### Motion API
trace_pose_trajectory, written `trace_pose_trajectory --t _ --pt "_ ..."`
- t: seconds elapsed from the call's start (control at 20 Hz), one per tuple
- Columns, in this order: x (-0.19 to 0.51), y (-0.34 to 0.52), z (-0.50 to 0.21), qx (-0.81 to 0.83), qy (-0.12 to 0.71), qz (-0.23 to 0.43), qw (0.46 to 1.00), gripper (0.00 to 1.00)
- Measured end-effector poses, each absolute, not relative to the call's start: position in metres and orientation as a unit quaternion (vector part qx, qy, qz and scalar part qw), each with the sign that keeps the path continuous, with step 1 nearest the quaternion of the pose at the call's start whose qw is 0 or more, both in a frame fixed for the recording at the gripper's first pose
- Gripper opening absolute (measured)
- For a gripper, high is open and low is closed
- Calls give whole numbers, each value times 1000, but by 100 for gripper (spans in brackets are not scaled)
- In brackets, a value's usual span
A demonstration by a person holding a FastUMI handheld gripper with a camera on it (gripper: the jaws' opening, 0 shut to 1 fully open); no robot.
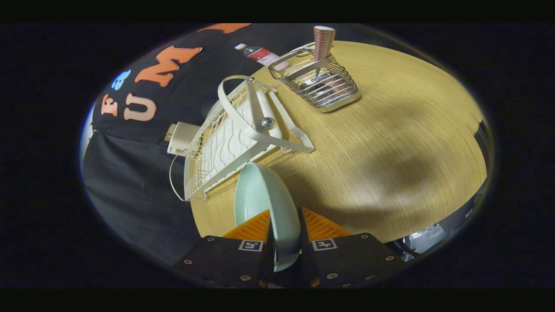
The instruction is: Take the plate from the dish rack, then take the spoon from the basket and place it into the plate.
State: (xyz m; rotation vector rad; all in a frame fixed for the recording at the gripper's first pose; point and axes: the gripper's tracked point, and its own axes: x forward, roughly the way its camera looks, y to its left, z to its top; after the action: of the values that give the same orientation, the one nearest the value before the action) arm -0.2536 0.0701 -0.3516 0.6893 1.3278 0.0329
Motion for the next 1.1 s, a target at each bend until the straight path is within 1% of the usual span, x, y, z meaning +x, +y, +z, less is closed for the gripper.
trace_pose_trajectory --t 0.05,0.25,0.35,0.4,0.6,0.7,0.9,1.1 --pt "-252 67 -354 304 601 13 739 29" --pt "-237 45 -348 267 576 2 773 45" --pt "-223 33 -341 252 552 -8 795 50" --pt "-218 23 -338 239 542 -15 806 57" --pt "-189 -17 -321 184 490 -49 851 69" --pt "-171 -36 -307 164 450 -63 876 72" --pt "-142 -63 -290 91 389 -71 914 72" --pt "-115 -71 -278 37 345 -66 935 72"
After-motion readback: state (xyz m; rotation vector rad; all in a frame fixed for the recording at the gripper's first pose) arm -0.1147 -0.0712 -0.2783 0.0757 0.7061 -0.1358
